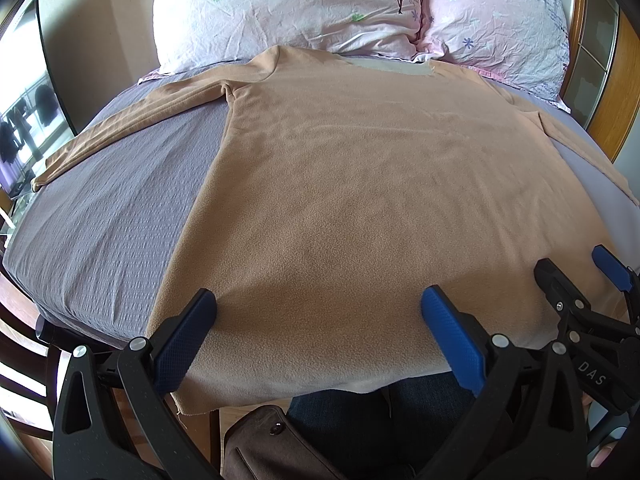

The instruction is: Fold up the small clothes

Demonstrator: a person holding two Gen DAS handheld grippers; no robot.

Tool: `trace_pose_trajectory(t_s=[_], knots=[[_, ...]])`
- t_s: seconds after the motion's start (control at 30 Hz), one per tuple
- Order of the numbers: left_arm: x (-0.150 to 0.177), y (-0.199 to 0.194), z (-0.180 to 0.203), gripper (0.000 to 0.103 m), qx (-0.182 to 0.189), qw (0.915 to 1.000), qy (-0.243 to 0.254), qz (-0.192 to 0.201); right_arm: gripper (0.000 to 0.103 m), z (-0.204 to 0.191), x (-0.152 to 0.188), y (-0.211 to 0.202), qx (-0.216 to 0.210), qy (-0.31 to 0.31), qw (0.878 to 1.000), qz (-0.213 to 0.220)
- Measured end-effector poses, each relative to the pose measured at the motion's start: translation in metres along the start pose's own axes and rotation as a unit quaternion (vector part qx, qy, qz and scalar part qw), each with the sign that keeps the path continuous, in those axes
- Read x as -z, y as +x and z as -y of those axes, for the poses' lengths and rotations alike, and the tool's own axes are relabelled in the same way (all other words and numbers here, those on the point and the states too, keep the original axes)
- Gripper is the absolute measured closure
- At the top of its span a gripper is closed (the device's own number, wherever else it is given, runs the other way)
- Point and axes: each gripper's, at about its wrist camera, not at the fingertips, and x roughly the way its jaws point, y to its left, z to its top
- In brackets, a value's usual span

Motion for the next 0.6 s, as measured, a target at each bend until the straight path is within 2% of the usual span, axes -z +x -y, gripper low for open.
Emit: trace_pose_trajectory(t_s=[0.23,0.43,0.5,0.6], knots=[[0.000,0.000,0.000,0.001,0.000,1.0000,0.000,0.001,0.002,-0.004,0.001,-0.002,0.000,0.000,1.000,0.003],[-0.002,-0.004,-0.001,0.001,0.000,1.0000,0.000,0.010,0.002,-0.001,0.002,0.001,-0.013,-0.009,1.000,0.026],[-0.004,-0.004,-0.001,0.001,-0.001,0.9999,0.001,0.017,0.002,0.010,0.002,-0.002,-0.034,-0.016,0.998,0.041],[-0.006,-0.010,-0.002,0.001,0.009,0.9996,0.002,0.025,0.002,0.049,-0.017,-0.011,-0.019,0.032,0.997,0.062]])
